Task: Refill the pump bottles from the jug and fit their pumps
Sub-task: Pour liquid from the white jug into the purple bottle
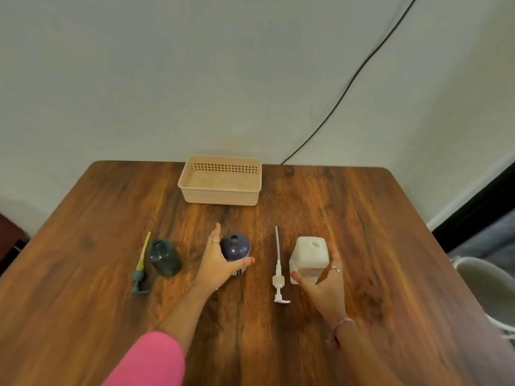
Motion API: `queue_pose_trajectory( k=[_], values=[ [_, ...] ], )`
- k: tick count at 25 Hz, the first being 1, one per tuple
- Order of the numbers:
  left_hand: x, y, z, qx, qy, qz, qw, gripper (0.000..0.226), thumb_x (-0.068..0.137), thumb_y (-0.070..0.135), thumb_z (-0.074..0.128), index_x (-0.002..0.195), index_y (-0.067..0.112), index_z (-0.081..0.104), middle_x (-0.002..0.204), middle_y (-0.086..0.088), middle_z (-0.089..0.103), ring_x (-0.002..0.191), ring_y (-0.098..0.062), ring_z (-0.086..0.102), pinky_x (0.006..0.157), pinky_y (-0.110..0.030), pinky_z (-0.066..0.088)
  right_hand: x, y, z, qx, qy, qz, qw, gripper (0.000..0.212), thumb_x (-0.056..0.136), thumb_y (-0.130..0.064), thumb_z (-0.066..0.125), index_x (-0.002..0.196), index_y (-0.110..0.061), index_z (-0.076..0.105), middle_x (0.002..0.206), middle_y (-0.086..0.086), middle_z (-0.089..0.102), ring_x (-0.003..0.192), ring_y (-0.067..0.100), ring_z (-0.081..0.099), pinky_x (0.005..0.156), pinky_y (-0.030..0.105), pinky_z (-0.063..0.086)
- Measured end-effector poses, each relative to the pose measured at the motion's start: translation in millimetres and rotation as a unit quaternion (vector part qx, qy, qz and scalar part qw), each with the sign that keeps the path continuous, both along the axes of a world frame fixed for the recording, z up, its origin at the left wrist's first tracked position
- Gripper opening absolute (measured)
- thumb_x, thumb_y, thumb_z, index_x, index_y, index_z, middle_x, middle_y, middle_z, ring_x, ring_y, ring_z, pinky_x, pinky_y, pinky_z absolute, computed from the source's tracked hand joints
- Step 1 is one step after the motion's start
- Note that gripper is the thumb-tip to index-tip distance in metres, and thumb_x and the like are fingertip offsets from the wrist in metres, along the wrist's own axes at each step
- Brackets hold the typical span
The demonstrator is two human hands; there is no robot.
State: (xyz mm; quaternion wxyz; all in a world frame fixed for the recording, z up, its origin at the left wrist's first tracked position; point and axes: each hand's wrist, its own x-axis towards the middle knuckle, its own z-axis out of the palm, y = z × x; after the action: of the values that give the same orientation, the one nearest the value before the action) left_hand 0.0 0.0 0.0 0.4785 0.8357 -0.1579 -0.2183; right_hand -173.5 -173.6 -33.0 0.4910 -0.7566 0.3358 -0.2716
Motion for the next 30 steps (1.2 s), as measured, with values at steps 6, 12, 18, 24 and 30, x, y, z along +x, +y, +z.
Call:
queue_pose_trajectory(
  k=[6,12,18,24,30],
  values=[
    [1.6,-6.9,-15.4,-0.001,0.02,0.002,1.0,0.109,0.066,0.009,0.085,0.15,0.012,0.016,0.152,-0.006,0.033,0.139,-0.024,0.035,0.11,-0.03,0.03,13.8,-11.6,-6.1,0.082,0.011,0.016,0.996,0.102,0.062,-0.016,0.088,0.145,-0.016,0.028,0.128,-0.005,0.05,0.118,0.01,0.049,0.093,0.018,0.046],
    [5.1,-6.0,-17.2,0.007,-0.006,0.032,0.999,0.09,0.065,0.01,0.086,0.141,0.011,0.036,0.141,-0.007,0.048,0.128,-0.024,0.047,0.095,-0.022,0.038,20.3,-18.8,-8.9,0.088,0.029,0.011,0.996,0.083,0.064,-0.016,0.087,0.134,-0.019,0.042,0.121,-0.001,0.056,0.114,0.014,0.054,0.082,0.019,0.053],
    [24.1,-12.6,19.1,-0.064,-0.046,0.024,0.997,0.084,0.06,0.016,0.089,0.129,0.02,0.04,0.123,0.006,0.049,0.105,-0.006,0.05,0.073,-0.004,0.039,41.7,-19.6,18.2,0.044,0.026,0.007,0.999,0.072,0.062,-0.018,0.088,0.122,-0.025,0.05,0.108,-0.01,0.06,0.101,0.006,0.059,0.069,0.011,0.053],
    [48.2,-18.0,86.5,-0.175,-0.083,-0.014,0.981,0.08,0.062,0.008,0.087,0.123,0.021,0.038,0.113,0.013,0.051,0.103,-0.004,0.055,0.072,-0.002,0.046,81.3,-19.3,89.2,-0.029,-0.008,0.021,0.999,0.061,0.064,-0.02,0.086,0.114,-0.027,0.052,0.1,-0.01,0.061,0.094,0.006,0.062,0.068,0.015,0.053],
    [72.6,-28.1,144.0,-0.194,-0.152,-0.008,0.969,0.081,0.059,0.02,0.09,0.121,0.026,0.038,0.11,0.014,0.049,0.102,-0.006,0.055,0.072,-0.01,0.05,115.9,-23.5,175.5,-0.11,-0.02,0.034,0.993,0.061,0.061,-0.025,0.086,0.114,-0.023,0.056,0.101,-0.002,0.065,0.092,0.011,0.064,0.065,0.015,0.051]
  ],
)
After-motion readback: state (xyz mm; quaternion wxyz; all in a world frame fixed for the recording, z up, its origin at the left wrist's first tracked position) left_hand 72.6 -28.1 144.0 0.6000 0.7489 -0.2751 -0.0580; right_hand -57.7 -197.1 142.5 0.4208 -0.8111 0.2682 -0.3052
